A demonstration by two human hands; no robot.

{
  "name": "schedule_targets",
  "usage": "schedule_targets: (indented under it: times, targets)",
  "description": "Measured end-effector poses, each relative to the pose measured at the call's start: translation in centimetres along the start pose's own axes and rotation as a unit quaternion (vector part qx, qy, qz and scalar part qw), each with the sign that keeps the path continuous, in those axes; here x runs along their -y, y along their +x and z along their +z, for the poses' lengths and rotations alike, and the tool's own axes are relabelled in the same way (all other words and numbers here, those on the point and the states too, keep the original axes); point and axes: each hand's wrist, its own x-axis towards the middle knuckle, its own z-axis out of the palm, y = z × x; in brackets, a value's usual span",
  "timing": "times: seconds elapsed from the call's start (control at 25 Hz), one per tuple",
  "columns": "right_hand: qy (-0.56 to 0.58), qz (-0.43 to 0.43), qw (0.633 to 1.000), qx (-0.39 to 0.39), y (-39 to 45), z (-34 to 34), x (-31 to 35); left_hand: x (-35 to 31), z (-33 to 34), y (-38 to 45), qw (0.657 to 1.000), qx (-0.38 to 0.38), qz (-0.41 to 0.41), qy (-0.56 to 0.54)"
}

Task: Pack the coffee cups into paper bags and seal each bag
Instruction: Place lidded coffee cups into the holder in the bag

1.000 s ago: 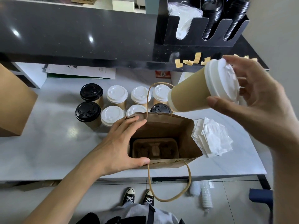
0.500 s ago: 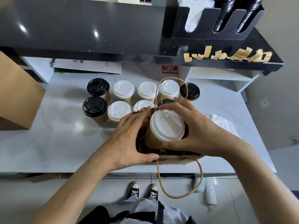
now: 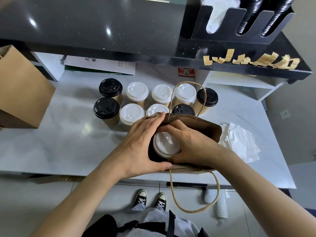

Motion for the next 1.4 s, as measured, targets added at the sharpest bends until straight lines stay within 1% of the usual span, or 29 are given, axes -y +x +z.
schedule_targets:
  times: [0.28,0.48,0.68,0.76,1.0,1.2,1.4]
  targets:
    - [-0.078,-0.017,0.996,0.026,0.9,1.7,0.1,0.1,0.0,0.1,1.0,0.001,0.012,-0.006]
    - [-0.164,-0.013,0.985,0.056,2.4,1.8,0.5,0.2,0.0,0.2,1.0,0.0,0.022,-0.009]
    - [-0.203,-0.013,0.976,0.076,3.6,2.9,0.7,0.4,0.0,0.2,1.0,0.0,0.027,-0.003]
    - [-0.193,-0.008,0.978,0.078,3.7,3.0,0.5,0.4,0.1,0.3,1.0,0.0,0.028,-0.007]
    - [-0.079,0.022,0.992,0.09,3.2,3.1,-0.5,0.6,0.6,0.8,0.999,0.002,0.033,-0.025]
    - [-0.064,0.03,0.995,0.064,2.2,2.9,-0.6,1.0,0.7,1.2,0.998,0.012,0.048,-0.036]
    - [0.027,0.063,0.997,0.017,0.1,0.3,-0.3,1.2,0.6,1.6,0.998,0.031,0.052,-0.033]
